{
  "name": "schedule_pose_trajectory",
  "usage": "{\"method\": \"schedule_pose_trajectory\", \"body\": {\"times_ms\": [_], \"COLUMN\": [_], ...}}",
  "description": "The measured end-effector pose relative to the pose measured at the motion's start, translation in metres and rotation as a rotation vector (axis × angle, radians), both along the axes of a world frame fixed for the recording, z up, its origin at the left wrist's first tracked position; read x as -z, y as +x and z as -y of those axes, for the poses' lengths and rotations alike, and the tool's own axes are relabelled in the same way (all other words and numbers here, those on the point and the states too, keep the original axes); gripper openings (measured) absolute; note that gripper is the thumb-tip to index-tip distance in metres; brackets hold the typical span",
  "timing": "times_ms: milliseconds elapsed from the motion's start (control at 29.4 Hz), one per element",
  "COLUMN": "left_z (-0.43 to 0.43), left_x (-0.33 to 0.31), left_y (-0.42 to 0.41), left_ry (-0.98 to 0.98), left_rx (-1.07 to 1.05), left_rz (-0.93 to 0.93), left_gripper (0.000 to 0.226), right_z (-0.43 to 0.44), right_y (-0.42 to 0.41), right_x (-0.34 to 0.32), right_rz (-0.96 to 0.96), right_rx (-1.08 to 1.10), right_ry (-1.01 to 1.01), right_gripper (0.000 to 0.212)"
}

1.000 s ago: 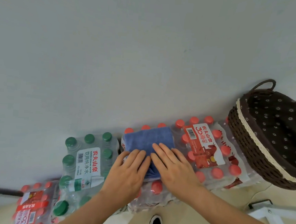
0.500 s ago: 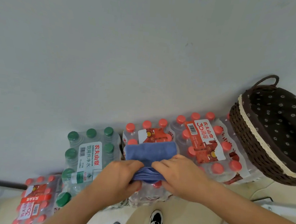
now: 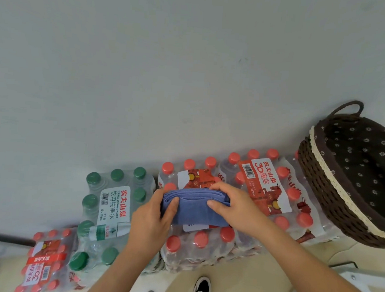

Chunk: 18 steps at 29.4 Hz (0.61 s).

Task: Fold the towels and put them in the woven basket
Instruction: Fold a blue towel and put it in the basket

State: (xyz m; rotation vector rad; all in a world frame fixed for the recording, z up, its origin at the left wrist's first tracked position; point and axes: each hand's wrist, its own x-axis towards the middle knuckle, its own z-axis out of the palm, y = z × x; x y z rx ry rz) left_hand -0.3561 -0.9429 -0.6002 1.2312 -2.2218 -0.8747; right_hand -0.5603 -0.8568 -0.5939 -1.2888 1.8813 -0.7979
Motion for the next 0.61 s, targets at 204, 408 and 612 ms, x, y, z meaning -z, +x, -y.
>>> {"method": "schedule_pose_trajectory", "body": {"times_ms": [204,408,612], "left_z": [0.006,0.022,0.035], "left_x": [0.014,0.011,0.003], "left_y": [0.006,-0.006,-0.008], "left_ry": [0.082,0.135,0.547], "left_rx": [-0.045,-0.093,-0.118], "left_rz": [0.015,0.094,-0.026], "left_gripper": [0.023,0.022,0.041], "right_z": [0.004,0.014,0.016], "right_y": [0.009,0.005,-0.007], "right_x": [0.008,0.016,-0.001], "right_rz": [-0.093,-0.085,-0.21], "right_rx": [0.079,0.206,0.02], "right_ry": [-0.109,-0.054,0.18], "right_gripper": [0.011,0.017,0.047]}}
